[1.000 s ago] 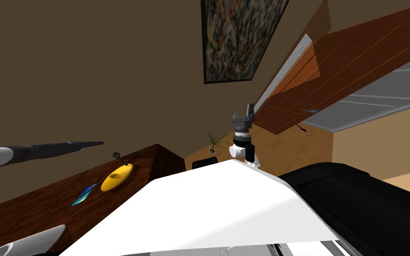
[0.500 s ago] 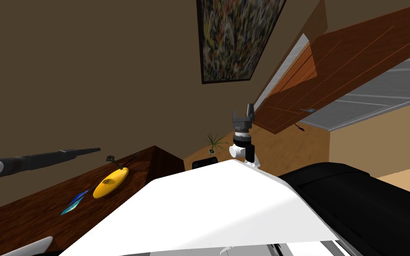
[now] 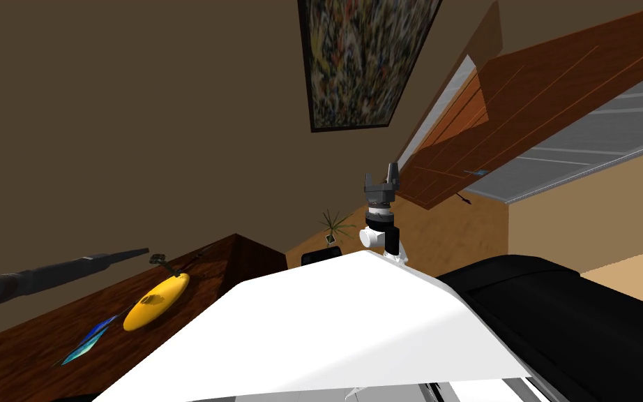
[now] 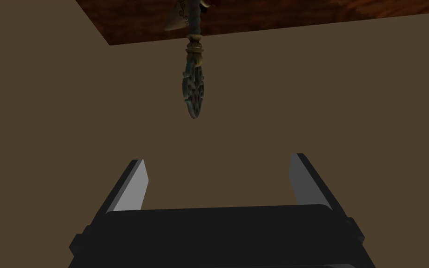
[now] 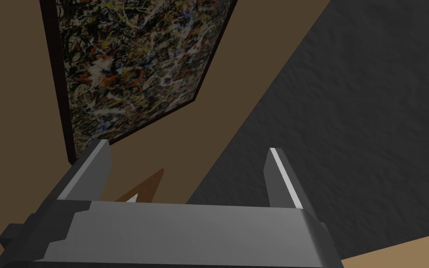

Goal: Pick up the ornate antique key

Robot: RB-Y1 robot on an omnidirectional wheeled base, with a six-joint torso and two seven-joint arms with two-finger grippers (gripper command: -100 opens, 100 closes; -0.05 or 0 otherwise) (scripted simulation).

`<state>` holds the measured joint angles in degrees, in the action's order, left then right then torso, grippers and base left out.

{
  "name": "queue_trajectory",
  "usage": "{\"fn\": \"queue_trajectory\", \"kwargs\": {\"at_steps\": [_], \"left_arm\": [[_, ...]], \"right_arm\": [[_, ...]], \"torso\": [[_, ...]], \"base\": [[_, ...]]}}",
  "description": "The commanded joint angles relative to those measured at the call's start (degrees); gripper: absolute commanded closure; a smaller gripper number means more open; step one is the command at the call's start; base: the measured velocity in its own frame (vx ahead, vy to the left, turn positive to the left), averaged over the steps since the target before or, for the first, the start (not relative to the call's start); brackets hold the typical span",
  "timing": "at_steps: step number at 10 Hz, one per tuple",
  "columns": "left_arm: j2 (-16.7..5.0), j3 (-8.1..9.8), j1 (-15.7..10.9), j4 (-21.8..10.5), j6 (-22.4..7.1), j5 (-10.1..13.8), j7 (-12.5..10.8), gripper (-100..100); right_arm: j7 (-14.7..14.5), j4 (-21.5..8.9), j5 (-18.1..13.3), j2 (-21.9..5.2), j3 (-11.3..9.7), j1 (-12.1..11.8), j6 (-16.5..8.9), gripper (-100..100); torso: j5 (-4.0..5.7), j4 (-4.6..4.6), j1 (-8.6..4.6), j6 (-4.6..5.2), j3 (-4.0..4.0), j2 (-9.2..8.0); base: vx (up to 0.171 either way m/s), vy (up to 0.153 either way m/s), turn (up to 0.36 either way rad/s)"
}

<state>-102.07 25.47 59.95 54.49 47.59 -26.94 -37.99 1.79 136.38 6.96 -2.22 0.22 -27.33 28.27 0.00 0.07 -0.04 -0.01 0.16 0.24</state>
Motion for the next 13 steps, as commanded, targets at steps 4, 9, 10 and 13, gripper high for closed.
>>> {"fn": "queue_trajectory", "kwargs": {"at_steps": [4, 9, 10, 13], "left_arm": [[4.7, -1.84, 1.2, 1.5, -2.7, -1.1, 1.8, -100], [7.7, -4.20, 1.6, 2.3, -4.6, -1.0, 3.3, -100], [7.7, -4.20, 1.6, 2.3, -4.6, -1.0, 3.3, -100], [9.8, -5.83, 1.8, 2.7, -6.0, -1.0, 4.4, -100]], "right_arm": [[0.0, 0.0, 0.0, 0.0, 0.0, 0.0, 0.0, 0], [0.0, 0.0, 0.0, 0.0, 0.0, 0.0, 0.0, 0], [0.0, 0.0, 0.0, 0.0, 0.0, 0.0, 0.0, 0], [0.0, 0.0, 0.0, 0.0, 0.0, 0.0, 0.0, 0]], "torso": [[-0.02, -0.01, 0.06, -0.01, -0.02, -0.04], [0.01, -0.01, 0.01, 0.00, -0.02, -0.02], [0.00, -0.01, 0.04, 0.00, -0.02, -0.03], [0.00, -0.01, 0.05, 0.00, -0.01, -0.02]], "base": [[0.032, -0.028, -0.047], [0.031, -0.031, -0.032], [0.010, -0.005, 0.009], [0.027, -0.021, -0.033]]}}
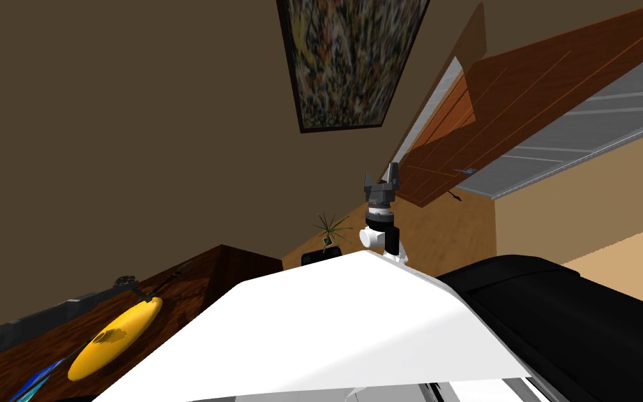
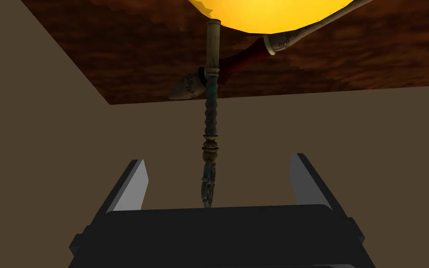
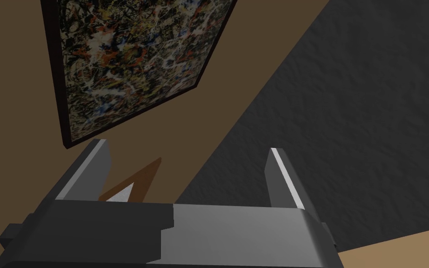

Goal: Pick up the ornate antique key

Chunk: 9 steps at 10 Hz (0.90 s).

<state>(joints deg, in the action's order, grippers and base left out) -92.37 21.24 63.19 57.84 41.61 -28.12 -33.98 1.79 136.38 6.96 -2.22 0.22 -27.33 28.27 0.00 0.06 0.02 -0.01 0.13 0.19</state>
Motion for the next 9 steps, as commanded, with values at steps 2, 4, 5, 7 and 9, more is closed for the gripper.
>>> {"fn": "queue_trajectory", "kwargs": {"at_steps": [2, 4, 5, 7, 9], "left_arm": [[0.8, -2.11, -1.4, -0.5, -0.4, 0.2, 0.7, -100], [0.5, -2.12, -1.6, -0.6, -0.2, 0.2, 0.6, 0], [2.2, -3.14, -2.4, -0.7, -0.9, 0.1, 1.7, -100], [2.5, -3.27, -2.5, -0.7, -0.9, 0.1, 1.8, -100], [2.5, -3.28, -2.5, -0.7, -1.0, 0.1, 1.9, 100]], "right_arm": [[0.0, 0.0, 0.0, 0.0, 0.0, 0.0, 0.0, 0], [0.0, 0.0, 0.0, 0.0, 0.0, 0.0, 0.0, 0], [0.0, 0.0, 0.0, 0.0, 0.0, 0.0, 0.0, 0], [0.0, 0.0, 0.0, 0.0, 0.0, 0.0, 0.0, 0], [0.0, 0.0, 0.0, 0.0, 0.0, 0.0, 0.0, 0]], "torso": [[-0.01, -0.01, 0.03, 0.00, -0.02, -0.04], [-0.01, -0.01, 0.05, 0.00, -0.03, -0.05], [-0.01, -0.02, 0.06, 0.00, -0.04, -0.07], [-0.05, 0.00, 0.21, 0.02, 0.00, 0.00], [-0.02, -0.01, 0.10, 0.00, -0.03, -0.06]], "base": [[0.006, -0.009, -0.012], [0.000, 0.000, 0.000], [0.015, 0.017, -0.082], [0.015, 0.026, -0.072], [0.000, 0.000, 0.000]]}}
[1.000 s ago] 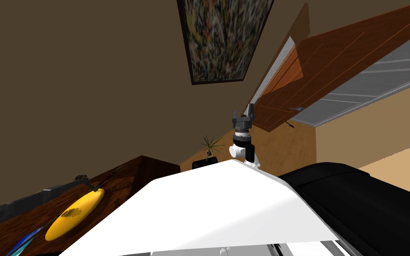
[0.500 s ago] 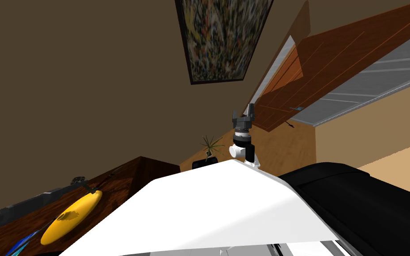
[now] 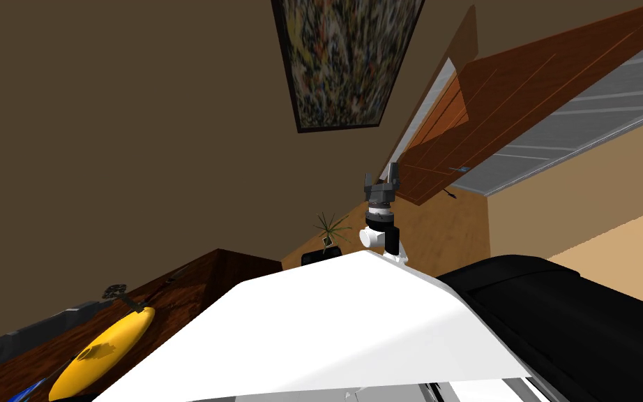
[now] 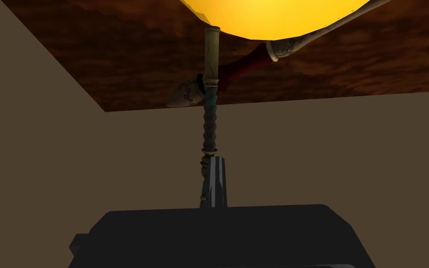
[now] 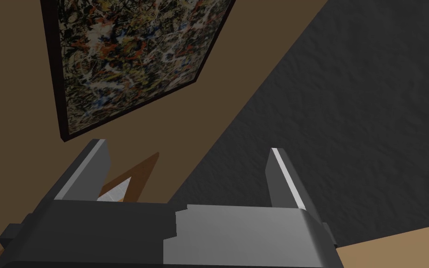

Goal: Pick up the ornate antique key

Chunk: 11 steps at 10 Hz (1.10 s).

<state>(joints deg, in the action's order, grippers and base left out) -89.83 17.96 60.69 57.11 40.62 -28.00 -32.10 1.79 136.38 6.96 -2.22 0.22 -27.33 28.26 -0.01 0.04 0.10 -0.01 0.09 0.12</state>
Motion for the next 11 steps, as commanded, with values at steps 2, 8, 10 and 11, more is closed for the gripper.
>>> {"fn": "queue_trajectory", "kwargs": {"at_steps": [2, 8, 10, 11], "left_arm": [[0.0, 0.00, 0.0, 0.0, 0.0, 0.0, 0.0, 100], [3.5, -2.59, -1.6, -2.0, -3.1, -1.0, 3.2, -100], [5.5, -4.05, -2.4, -3.0, -4.8, -1.6, 5.0, -100], [6.3, -4.64, -2.7, -3.5, -5.5, -1.9, 5.7, -100]], "right_arm": [[0.0, 0.0, 0.0, 0.0, 0.0, 0.0, 0.0, 0], [0.0, 0.0, 0.0, 0.0, 0.0, 0.0, 0.0, 0], [0.0, 0.0, 0.0, 0.0, 0.0, 0.0, 0.0, 0], [0.0, 0.0, 0.0, 0.0, 0.0, 0.0, 0.0, 0]], "torso": [[0.00, 0.00, -0.01, 0.00, 0.00, 0.00], [0.06, 0.01, -0.23, -0.01, 0.02, 0.04], [0.03, 0.01, -0.13, 0.00, 0.03, 0.05], [0.04, 0.02, -0.20, 0.01, 0.04, 0.06]], "base": [[0.000, 0.000, 0.000], [0.011, -0.032, -0.031], [0.019, -0.042, -0.046], [0.027, -0.057, -0.059]]}}
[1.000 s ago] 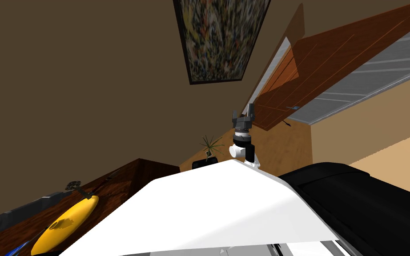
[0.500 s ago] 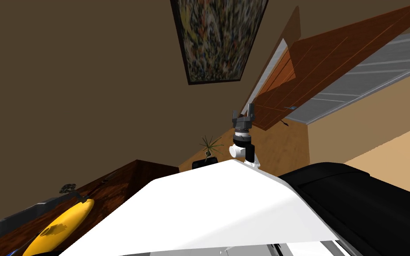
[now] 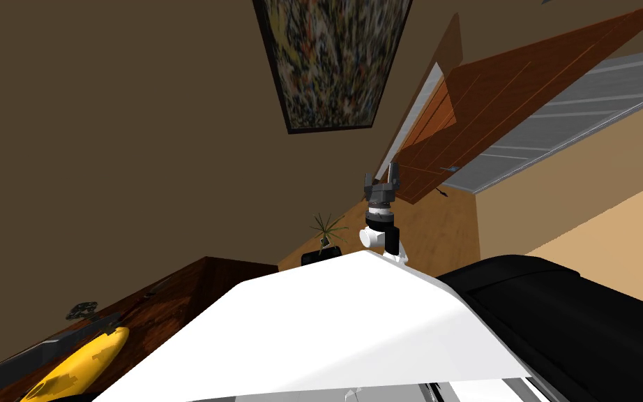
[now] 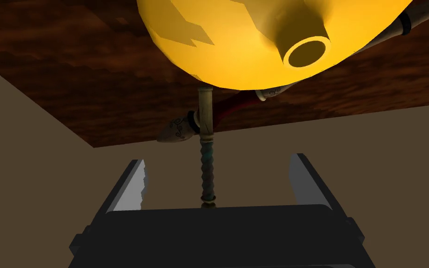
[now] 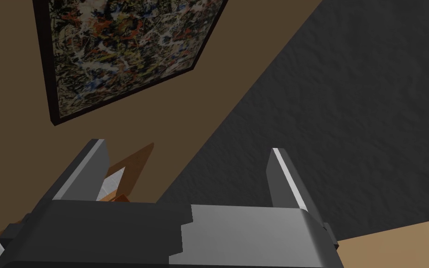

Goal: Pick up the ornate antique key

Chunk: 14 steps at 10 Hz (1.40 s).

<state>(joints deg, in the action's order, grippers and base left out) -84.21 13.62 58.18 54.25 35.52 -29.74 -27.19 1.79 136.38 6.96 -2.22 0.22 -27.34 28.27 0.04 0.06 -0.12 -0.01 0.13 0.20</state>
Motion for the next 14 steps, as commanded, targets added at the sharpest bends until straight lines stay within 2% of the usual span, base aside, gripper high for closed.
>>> {"fn": "queue_trajectory", "kwargs": {"at_steps": [1, 3, 4, 5, 6, 7, 8, 9, 13, 14], "left_arm": [[1.5, -0.99, -0.6, -1.1, -1.2, -0.5, 1.7, -100], [1.9, -1.27, -0.7, -1.3, -1.5, -0.6, 2.0, -100], [1.8, -0.49, 0.3, -0.5, -1.9, -0.4, 1.8, -100], [1.8, -0.60, 0.2, -0.6, -1.8, -0.4, 1.9, 0], [3.6, -1.61, -1.0, -1.0, -2.5, -0.5, 3.1, -100], [4.5, -2.12, -1.6, -1.3, -2.8, -0.5, 3.7, -100], [3.9, -1.73, -1.1, -1.1, -2.4, -0.5, 3.2, -100], [4.0, -1.67, -1.0, -1.0, -2.6, -0.5, 3.3, 100], [3.9, -1.67, -1.0, -1.0, -2.6, -0.5, 3.3, 100], [3.9, -1.67, -1.0, -1.0, -2.6, -0.5, 3.3, 0]], "right_arm": [[0.0, 0.0, 0.0, 0.0, 0.0, 0.0, 0.0, 0], [0.0, 0.0, 0.0, 0.0, 0.0, 0.0, 0.0, 0], [0.0, 0.0, 0.0, 0.0, 0.0, 0.0, 0.0, 0], [0.0, 0.0, 0.0, 0.0, 0.0, 0.0, 0.0, 0], [0.0, 0.0, 0.0, 0.0, 0.0, 0.0, 0.0, 0], [0.0, 0.0, 0.0, 0.0, 0.0, 0.0, 0.0, 0], [0.0, 0.0, 0.0, 0.0, 0.0, 0.0, 0.0, 0], [0.0, 0.0, 0.0, 0.0, 0.0, 0.0, 0.0, 0], [0.0, 0.0, 0.0, 0.0, 0.0, 0.0, 0.0, 0], [0.0, 0.0, 0.0, 0.0, 0.0, 0.0, 0.0, 0]], "torso": [[0.00, 0.00, 0.00, 0.00, 0.00, 0.00], [0.00, 0.00, 0.02, 0.00, 0.00, -0.01], [-0.01, 0.00, 0.08, 0.01, -0.01, -0.02], [-0.02, -0.01, 0.16, 0.01, -0.03, -0.06], [-0.03, -0.02, 0.19, 0.01, -0.04, -0.08], [-0.07, -0.02, 0.30, 0.02, -0.04, -0.08], [-0.08, -0.02, 0.36, 0.02, -0.04, -0.07], [-0.06, -0.02, 0.30, 0.01, -0.04, -0.08], [-0.04, -0.02, 0.21, 0.01, -0.05, -0.09], [-0.04, -0.02, 0.21, 0.01, -0.05, -0.09]], "base": [[0.029, -0.045, -0.043], [0.019, -0.038, -0.021], [0.001, -0.006, 0.007], [0.000, 0.000, 0.000], [0.003, 0.026, -0.073], [0.008, 0.042, -0.111], [0.002, 0.018, -0.027], [0.000, 0.000, 0.000], [0.000, 0.000, 0.000], [0.000, 0.000, 0.000]]}}
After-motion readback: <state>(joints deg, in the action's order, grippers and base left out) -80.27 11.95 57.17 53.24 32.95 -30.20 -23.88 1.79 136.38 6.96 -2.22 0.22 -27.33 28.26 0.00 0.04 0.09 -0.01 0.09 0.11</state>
